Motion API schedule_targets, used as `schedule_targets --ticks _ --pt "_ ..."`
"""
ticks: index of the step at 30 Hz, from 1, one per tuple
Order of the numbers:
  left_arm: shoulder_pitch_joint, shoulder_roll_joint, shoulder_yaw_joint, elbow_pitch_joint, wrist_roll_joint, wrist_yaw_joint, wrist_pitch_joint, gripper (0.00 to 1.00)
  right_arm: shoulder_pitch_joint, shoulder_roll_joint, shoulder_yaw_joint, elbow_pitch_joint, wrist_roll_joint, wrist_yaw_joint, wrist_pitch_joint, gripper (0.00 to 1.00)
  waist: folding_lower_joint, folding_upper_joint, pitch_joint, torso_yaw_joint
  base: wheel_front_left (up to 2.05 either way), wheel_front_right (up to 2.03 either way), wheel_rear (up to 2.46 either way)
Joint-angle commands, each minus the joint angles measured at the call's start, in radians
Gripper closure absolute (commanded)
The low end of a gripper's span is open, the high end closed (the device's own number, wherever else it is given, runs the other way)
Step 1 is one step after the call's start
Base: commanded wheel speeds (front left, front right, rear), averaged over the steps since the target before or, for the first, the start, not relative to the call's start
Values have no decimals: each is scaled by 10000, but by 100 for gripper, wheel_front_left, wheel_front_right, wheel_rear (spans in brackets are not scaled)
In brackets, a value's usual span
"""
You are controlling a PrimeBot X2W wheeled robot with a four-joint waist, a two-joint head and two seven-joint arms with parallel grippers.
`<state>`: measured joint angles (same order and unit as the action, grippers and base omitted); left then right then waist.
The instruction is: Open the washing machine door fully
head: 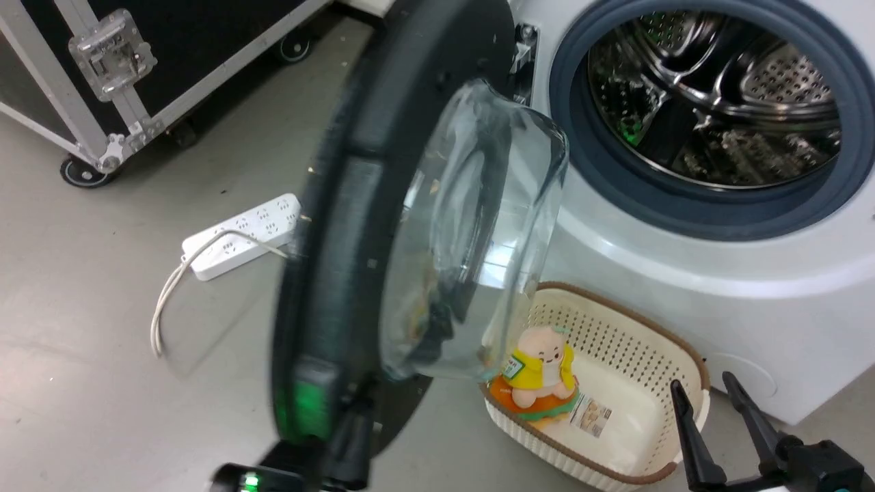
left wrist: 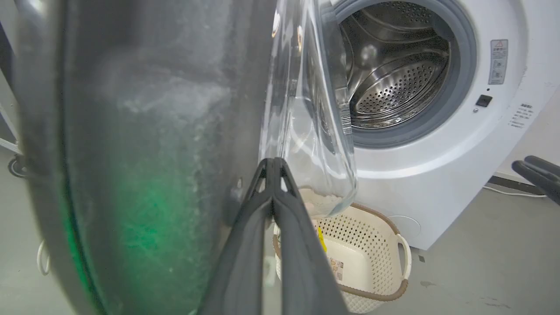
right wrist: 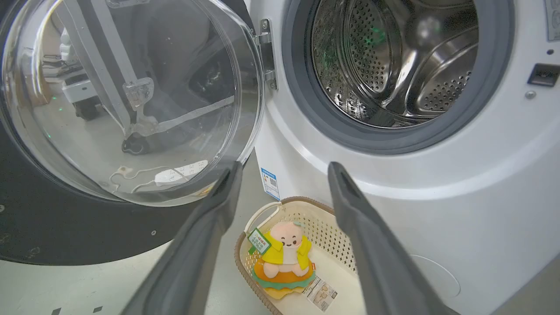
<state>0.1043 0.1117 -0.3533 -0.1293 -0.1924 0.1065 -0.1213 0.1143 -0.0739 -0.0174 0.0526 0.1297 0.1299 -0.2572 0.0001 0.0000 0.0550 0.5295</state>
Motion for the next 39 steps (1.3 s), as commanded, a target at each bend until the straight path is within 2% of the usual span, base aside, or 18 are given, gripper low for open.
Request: schedule_targets --ticks 1,5,11,19,28,34,39 --pt "-29 106 290 -62 -124 149 -108 100 -176 -147 35 26 -61 8 -45 0 -1 0 186 42 0 0 0" --pt "-163 230 859 -97 -398 306 -226 100 -266 -329 68 14 -70 8 -29 0 -1 0 439 68 0 0 0" --pt "-651 783 2103 31 -1018 379 -274 100 -266 -659 -47 -272 -116 8 165 0 -1 0 958 89 0 0 0" --pt "-1813 1712 3532 1389 -1696 299 -280 100 43 -969 -665 -1220 -245 8 635 0 -1 0 1682 47 0 0 0" --pt "-3795 2755 4388 3892 -2537 -470 -302 100 312 -1246 -1063 -2296 -313 8 1204 0 -1 0 2416 -117 0 0 0" --pt "-5032 3181 4338 5540 -2733 -1110 -514 100 308 -1368 -1127 -2678 -322 8 1441 0 -1 0 2743 -207 0 0 0" --pt "-5742 3360 4183 6731 -2695 -1468 -793 100 290 -1396 -1149 -2774 -324 8 1518 0 -1 0 2800 -274 0 0 0"
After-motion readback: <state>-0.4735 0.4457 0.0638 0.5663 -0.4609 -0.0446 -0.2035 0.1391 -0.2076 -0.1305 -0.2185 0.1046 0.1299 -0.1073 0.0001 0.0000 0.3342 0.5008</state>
